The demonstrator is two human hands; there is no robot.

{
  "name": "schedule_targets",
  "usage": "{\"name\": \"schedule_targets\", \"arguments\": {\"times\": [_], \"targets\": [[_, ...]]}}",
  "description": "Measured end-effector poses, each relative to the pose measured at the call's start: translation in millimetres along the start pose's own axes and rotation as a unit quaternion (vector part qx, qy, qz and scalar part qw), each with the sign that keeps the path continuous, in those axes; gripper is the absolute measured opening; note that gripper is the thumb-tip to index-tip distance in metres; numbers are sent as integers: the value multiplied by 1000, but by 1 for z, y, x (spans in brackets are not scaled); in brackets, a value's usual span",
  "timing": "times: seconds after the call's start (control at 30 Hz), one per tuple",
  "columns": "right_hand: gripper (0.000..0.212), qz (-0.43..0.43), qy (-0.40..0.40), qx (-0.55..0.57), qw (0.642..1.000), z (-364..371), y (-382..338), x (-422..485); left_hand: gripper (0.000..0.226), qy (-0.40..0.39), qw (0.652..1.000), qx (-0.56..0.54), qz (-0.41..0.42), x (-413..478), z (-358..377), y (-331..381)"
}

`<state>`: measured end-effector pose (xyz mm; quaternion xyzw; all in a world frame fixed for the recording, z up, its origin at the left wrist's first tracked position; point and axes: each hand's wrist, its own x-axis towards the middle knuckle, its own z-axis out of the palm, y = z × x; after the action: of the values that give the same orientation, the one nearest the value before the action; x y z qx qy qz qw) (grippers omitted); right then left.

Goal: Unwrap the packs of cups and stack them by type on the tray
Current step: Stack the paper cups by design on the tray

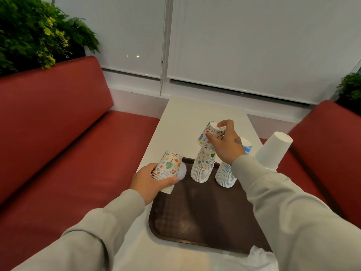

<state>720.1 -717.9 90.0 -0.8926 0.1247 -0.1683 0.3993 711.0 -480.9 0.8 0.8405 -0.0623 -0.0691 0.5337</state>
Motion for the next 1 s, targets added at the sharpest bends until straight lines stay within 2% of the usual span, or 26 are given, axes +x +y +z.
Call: {"name": "schedule_targets", "arguments": {"times": [0.13,0.5,0.6,0.73,0.83,1.0], "targets": [[36,4,2,-34,999,11,14,6,65,2,1000,-10,-1,4,2,-4],[39,56,-75,-124,988,37,49,-4,66,7,1000,-24,-5,8,6,-8],[42,48,-51,-135,988,34,43,-6,68,7,999,-31,0,7,9,-5],[37,-20,14,-104,994,27,26,-12,70,6,999,-36,4,4,10,3],[38,-3,-66,-3,998,22,5,-20,67,10,999,-38,8,1,10,11],[62,46,-221,72,971,30,-15,-37,62,10,998,-45,31,-5,8,25]]}}
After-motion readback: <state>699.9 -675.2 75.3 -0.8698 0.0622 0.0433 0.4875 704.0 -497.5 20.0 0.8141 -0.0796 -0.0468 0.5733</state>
